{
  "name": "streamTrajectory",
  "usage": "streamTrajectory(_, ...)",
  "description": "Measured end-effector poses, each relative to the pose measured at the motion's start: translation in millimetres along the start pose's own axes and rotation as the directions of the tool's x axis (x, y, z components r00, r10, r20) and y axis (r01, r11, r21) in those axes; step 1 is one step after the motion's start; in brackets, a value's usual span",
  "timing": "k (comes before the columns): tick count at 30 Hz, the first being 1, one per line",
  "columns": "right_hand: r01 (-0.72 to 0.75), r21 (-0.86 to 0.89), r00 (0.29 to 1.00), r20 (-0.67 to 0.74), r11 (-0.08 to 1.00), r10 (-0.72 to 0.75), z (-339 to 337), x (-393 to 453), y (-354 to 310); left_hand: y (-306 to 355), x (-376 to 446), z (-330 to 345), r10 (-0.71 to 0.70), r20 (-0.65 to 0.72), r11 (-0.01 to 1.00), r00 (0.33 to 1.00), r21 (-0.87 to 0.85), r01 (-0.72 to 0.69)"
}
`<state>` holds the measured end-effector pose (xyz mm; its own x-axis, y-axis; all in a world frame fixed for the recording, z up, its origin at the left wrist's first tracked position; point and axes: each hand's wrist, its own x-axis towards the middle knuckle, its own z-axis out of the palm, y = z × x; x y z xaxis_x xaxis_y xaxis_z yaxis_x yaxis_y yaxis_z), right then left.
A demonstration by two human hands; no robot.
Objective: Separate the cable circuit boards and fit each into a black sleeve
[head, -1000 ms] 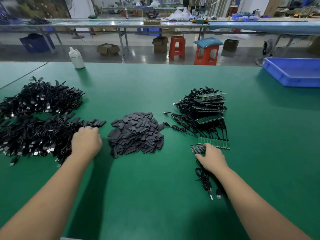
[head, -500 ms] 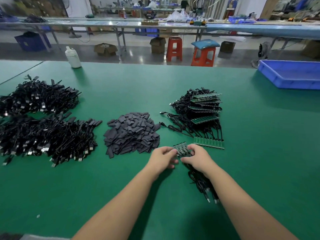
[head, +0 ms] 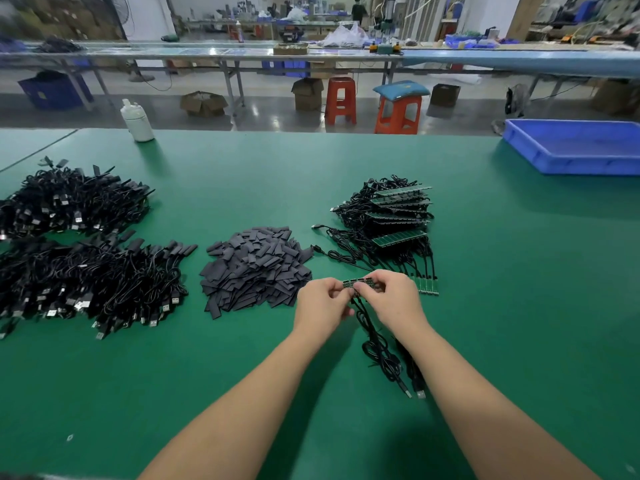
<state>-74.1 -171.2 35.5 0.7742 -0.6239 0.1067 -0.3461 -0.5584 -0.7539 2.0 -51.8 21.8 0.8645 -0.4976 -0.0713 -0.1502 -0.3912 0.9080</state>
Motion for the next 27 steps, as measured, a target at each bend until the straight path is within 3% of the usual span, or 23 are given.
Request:
streamTrajectory(13,0.049,-0.06,0.988,-0.146,0.997,-0.057,12,-10,8,3,-6,7,-0.004,-0.037,0.999,0.999,-0.034,0.003)
streamTrajectory(18,0.034,-0.069,0.98,-0.195,0.997,-0.047,16,-10,11,3,-10,11,0.064,-0.065,0.998,0.996,0.022,-0.063)
streamTrajectory(23,-0.129,0.063,0.963,-0.23,0.99,0.14,-10,14,39,-9,-12,-2,0.101,-0.036,0.994,0.994,-0.034,-0.102)
streamTrajectory(25,-0.243,0.16,0.955,-0.135,0.957,0.266,-23,26,51,-13,-12,-12,0.098,0.031,0.978,0.995,-0.186,-0.091)
streamTrajectory(27,-0.312,0.11,0.944,-0.073,0.944,0.321,-31,32,59,-13,-13,-22,0.102,0.08,0.938,0.992,-0.339,-0.069)
